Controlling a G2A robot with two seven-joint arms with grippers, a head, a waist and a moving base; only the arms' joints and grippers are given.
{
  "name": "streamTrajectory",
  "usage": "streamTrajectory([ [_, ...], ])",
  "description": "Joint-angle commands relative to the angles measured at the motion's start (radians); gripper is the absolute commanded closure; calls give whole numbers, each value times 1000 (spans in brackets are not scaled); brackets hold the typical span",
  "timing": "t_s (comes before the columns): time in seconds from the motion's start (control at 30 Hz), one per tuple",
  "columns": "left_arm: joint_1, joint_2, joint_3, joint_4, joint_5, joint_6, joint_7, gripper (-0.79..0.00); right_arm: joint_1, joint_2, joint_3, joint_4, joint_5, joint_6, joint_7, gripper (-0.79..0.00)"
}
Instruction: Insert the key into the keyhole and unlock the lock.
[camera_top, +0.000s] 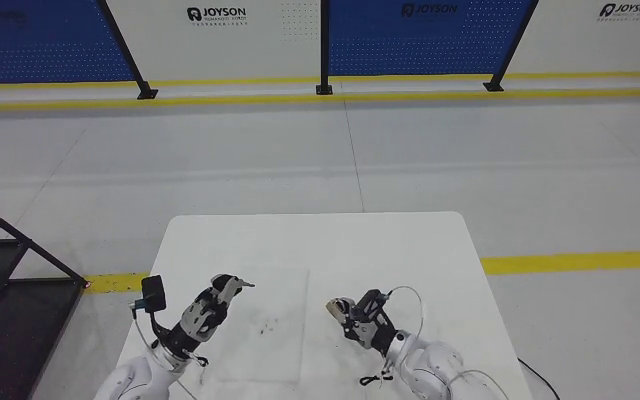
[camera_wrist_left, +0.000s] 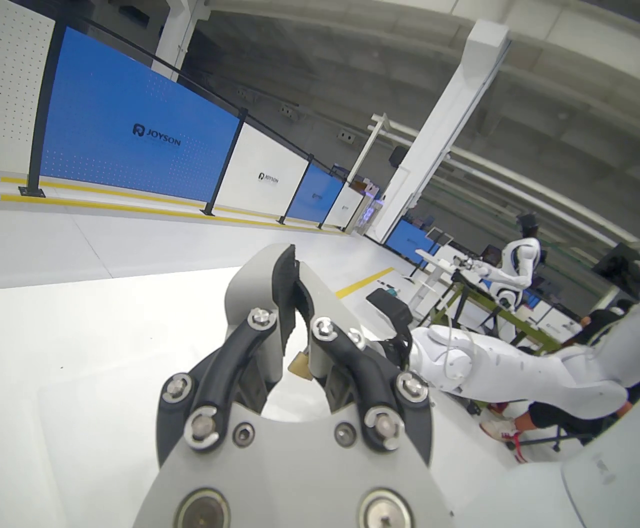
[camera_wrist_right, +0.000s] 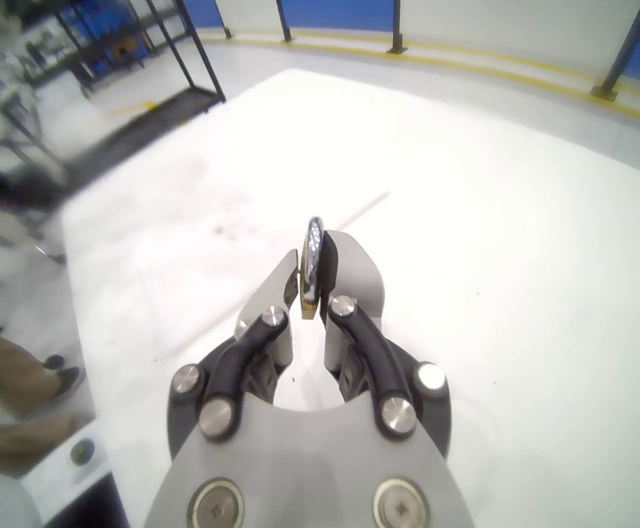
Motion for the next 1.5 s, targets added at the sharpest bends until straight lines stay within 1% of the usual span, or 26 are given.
streamTrajectory([
  [0.0, -6, -4, 16, 7, -26, -24, 35, 0, -7, 3, 25, -13, 91, -47, -21, 0],
  [0.1, -14, -9, 42, 18, -72, -80, 79, 0, -13, 7, 49, -16, 196, -122, -32, 0],
  [0.2, -13, -16, 61, 7, -77, -91, 123, 0, -13, 9, 57, -17, 260, -173, -40, 0],
  [0.33, -8, -26, 104, -13, -96, -103, 165, 0, -18, 10, 65, -18, 350, -250, -91, 0],
  [0.5, -18, -34, 160, -22, -172, -85, 162, 0, -29, 10, 70, -16, 439, -322, -148, 0],
  [0.53, -22, -35, 166, -20, -187, -73, 153, 0, -29, 10, 68, -15, 457, -332, -143, 0],
  [0.57, -25, -36, 167, -26, -178, -42, 143, 0, -24, 12, 63, -13, 463, -346, -105, 0],
  [0.63, -27, -36, 168, -34, -155, -28, 131, 0, -16, 14, 70, -15, 493, -317, -73, 0],
  [1.07, -27, -36, 168, -34, -155, -28, 131, 0, -16, 14, 70, -15, 493, -317, -73, 0],
  [1.13, -36, -38, 189, -45, -178, -7, 111, 0, -14, 12, 63, -23, 495, -300, -73, 0],
  [1.2, -41, -42, 200, -46, -196, -12, 129, 0, -9, 8, 43, -31, 508, -295, -79, 0],
  [1.23, -42, -46, 206, -43, -195, -18, 157, 0, -8, 4, 31, -30, 527, -302, -96, 0],
  [1.33, -34, -57, 264, -22, -272, -64, 216, 0, 5, -7, -4, -25, 569, -310, -155, 0],
  [1.4, -39, -66, 280, -3, -254, -77, 268, 0, 12, -16, -31, -16, 592, -322, -201, 0],
  [1.47, -37, -77, 322, 20, -215, -103, 311, 0, 23, -25, -48, -5, 604, -328, -252, 0],
])
